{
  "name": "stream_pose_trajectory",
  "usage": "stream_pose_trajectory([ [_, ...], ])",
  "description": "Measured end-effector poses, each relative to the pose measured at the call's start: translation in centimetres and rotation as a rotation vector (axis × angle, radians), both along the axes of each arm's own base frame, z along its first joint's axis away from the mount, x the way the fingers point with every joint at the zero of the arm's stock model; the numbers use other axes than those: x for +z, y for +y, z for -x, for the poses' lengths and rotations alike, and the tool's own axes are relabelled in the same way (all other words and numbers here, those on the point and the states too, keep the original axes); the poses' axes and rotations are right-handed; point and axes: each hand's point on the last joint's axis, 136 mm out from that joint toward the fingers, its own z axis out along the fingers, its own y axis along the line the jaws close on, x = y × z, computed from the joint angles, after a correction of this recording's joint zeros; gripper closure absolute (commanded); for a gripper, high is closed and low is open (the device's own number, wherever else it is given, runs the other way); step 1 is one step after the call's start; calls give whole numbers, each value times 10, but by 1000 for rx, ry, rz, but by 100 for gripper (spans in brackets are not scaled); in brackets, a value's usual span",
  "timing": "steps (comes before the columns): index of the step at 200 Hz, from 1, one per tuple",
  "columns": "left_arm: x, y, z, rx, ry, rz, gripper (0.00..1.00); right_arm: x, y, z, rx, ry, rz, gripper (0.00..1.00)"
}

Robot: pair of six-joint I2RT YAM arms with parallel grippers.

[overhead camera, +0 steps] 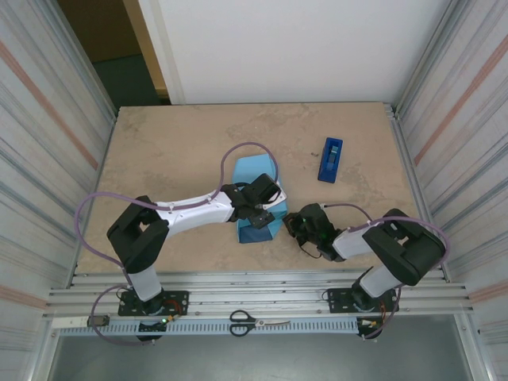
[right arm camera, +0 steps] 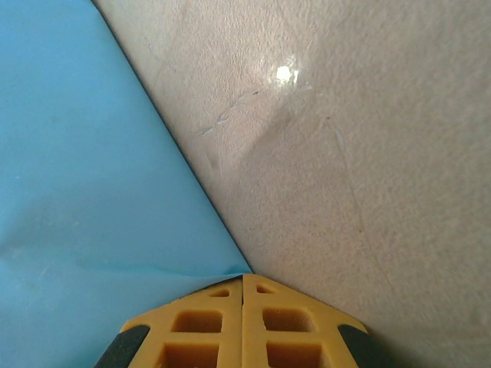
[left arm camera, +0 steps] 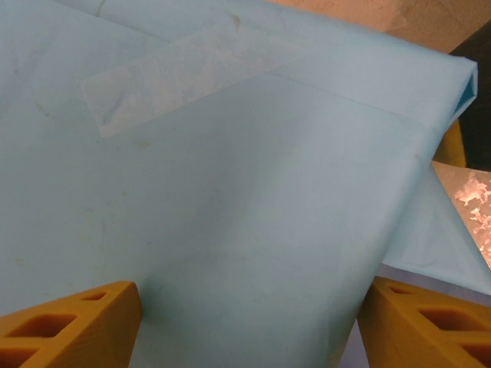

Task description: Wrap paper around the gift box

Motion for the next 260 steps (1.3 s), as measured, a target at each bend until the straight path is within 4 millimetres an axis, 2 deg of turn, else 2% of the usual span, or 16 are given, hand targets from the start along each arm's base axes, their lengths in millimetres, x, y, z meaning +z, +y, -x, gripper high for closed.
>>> stream_pose_trajectory([
  [64,0,0,0,1,1,1,27,1,3,3,7,31,38,100],
  [179,0,0,0,3,2,0,27,0,18,26,82,32,57,100],
  [260,0,0,0,9,4,3,27,0,20,36,100,17,63,100],
])
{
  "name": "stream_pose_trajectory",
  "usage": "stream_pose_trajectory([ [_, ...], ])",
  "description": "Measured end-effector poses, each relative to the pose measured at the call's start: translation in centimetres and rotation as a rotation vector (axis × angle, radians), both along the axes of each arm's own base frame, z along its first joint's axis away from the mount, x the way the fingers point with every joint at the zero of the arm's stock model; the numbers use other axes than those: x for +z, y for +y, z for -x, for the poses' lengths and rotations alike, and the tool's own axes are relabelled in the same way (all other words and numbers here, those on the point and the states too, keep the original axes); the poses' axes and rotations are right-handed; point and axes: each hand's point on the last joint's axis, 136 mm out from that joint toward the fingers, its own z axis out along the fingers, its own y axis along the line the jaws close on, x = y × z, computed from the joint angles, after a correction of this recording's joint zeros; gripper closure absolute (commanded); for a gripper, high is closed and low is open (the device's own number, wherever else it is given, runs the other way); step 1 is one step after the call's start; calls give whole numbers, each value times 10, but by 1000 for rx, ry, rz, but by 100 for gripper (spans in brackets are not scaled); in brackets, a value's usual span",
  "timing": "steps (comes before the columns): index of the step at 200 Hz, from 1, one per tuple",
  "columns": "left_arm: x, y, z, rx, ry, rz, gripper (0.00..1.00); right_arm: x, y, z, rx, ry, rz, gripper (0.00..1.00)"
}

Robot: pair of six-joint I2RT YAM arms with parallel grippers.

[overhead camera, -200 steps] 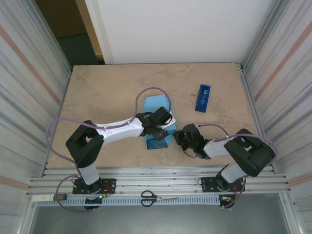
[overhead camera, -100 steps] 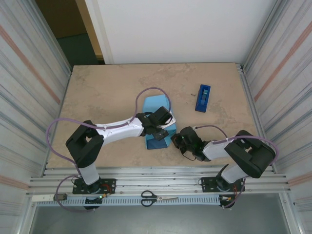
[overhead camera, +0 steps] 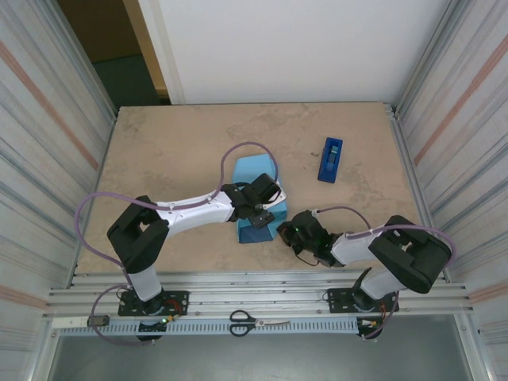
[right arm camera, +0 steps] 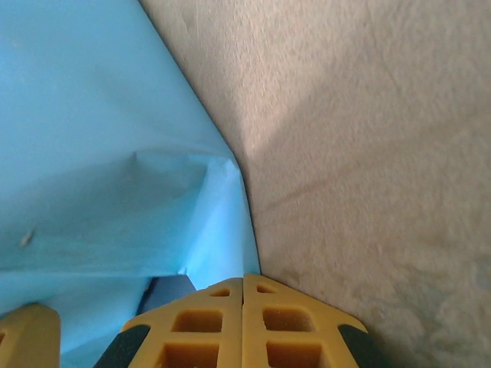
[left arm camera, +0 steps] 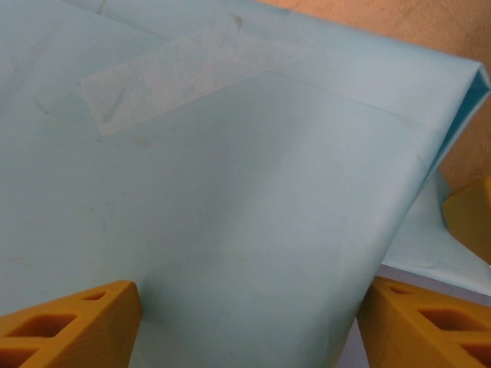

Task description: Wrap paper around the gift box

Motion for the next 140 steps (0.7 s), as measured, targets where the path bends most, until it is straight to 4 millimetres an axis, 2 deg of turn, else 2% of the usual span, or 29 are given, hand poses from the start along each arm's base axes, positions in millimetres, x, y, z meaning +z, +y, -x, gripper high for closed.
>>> stream_pose_trajectory([
  [72,0,0,0,0,1,0,27,-1,12,3,28,-12,-28,100],
  [140,0,0,0,2,4,-2,27,2,10,13,47,3,-8,100],
])
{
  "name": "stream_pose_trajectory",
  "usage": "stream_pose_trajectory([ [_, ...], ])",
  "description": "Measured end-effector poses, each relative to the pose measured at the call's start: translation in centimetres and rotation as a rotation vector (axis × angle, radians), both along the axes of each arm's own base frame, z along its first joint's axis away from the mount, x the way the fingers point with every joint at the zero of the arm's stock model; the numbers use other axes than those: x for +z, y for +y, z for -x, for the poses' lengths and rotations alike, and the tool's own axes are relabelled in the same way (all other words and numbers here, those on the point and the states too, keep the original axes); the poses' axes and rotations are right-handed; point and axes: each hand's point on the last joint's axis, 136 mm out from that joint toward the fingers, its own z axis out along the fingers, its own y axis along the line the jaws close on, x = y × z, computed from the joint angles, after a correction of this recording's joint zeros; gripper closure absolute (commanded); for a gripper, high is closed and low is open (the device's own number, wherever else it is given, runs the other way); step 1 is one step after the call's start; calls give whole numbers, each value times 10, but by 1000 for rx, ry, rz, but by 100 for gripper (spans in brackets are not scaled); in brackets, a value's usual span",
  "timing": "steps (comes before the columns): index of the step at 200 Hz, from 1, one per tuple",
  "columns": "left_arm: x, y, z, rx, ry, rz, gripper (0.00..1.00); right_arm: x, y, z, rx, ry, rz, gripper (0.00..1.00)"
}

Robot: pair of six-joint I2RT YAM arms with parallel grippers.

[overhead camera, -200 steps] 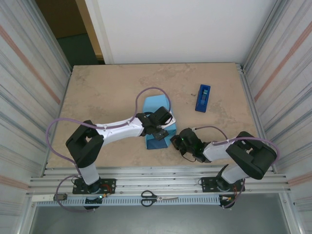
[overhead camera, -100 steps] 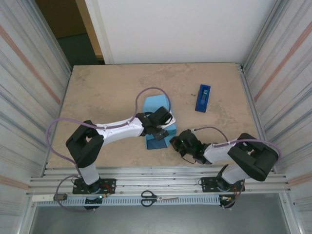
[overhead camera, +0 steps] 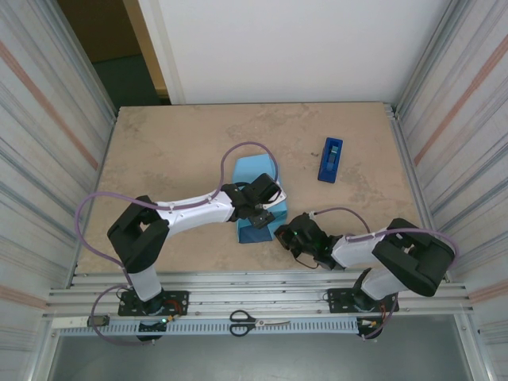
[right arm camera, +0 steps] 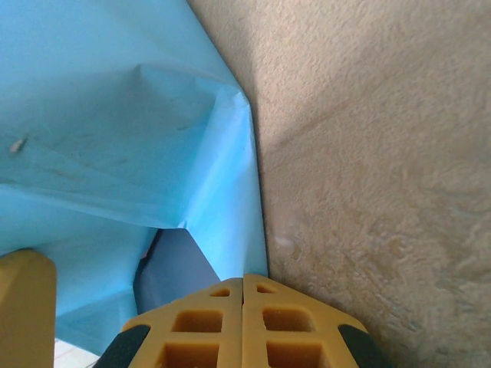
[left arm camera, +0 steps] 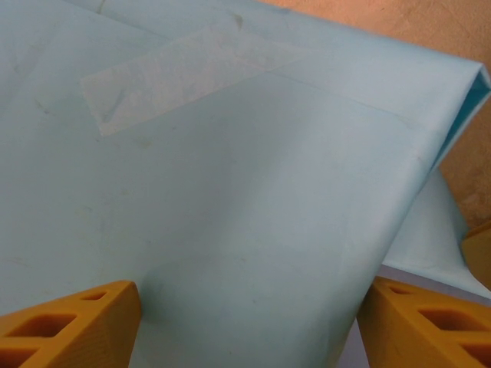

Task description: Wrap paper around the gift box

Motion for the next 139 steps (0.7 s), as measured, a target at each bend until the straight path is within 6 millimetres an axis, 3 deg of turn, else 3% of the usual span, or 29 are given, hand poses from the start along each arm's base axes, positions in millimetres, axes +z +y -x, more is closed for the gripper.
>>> stream_pose_trajectory([
  [139,0,0,0,0,2,-2,26,-4,14,15,76,16,15,100],
])
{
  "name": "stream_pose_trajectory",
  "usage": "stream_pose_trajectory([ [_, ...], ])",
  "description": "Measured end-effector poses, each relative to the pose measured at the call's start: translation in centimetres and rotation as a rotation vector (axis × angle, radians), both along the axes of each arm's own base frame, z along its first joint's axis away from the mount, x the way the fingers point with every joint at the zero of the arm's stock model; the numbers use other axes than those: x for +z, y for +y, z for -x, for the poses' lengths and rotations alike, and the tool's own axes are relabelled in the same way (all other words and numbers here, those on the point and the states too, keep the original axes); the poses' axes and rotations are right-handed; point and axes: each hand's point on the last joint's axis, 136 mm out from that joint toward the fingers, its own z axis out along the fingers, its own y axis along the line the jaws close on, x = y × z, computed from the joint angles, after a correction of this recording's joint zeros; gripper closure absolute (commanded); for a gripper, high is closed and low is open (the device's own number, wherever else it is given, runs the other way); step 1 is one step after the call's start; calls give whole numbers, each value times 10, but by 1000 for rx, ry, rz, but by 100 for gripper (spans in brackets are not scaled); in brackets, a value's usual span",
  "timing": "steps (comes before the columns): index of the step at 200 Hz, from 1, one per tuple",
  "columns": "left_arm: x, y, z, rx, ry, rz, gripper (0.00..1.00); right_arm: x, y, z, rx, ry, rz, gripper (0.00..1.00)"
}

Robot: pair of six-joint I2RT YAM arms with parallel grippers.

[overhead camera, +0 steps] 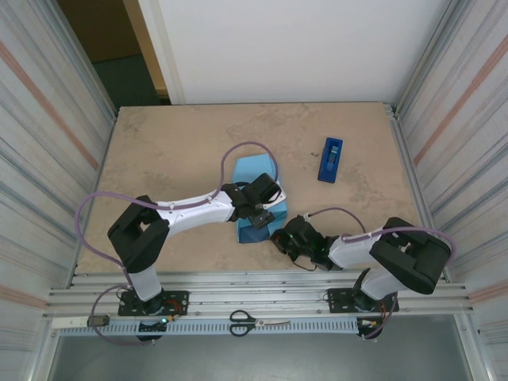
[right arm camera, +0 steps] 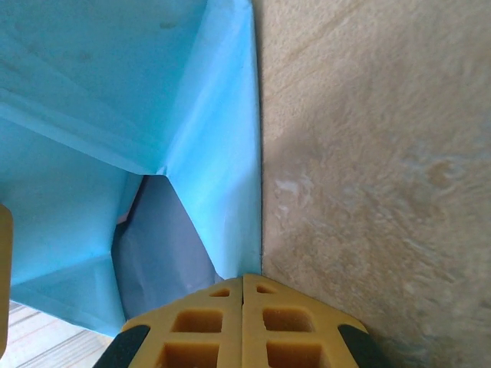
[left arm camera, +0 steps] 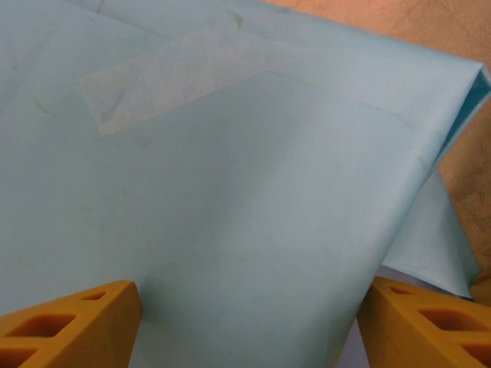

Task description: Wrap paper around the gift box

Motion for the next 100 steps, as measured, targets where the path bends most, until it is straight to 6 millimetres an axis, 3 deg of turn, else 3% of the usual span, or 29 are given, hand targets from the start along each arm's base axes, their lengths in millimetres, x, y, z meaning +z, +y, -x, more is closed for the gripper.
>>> stream_pose_trajectory([
  [30,0,0,0,-1,1,1,26,4,-7,4,13,5,43,100],
  [57,1,-1,1,-1,10,6,26,33,-20,-2,-14,-49,27,100],
  [87,3,-2,3,2,25,15,25,52,-57,-25,-76,-95,55,100],
  [100,4,-3,4,3,36,19,24,52,-76,-34,-104,-93,75,94],
])
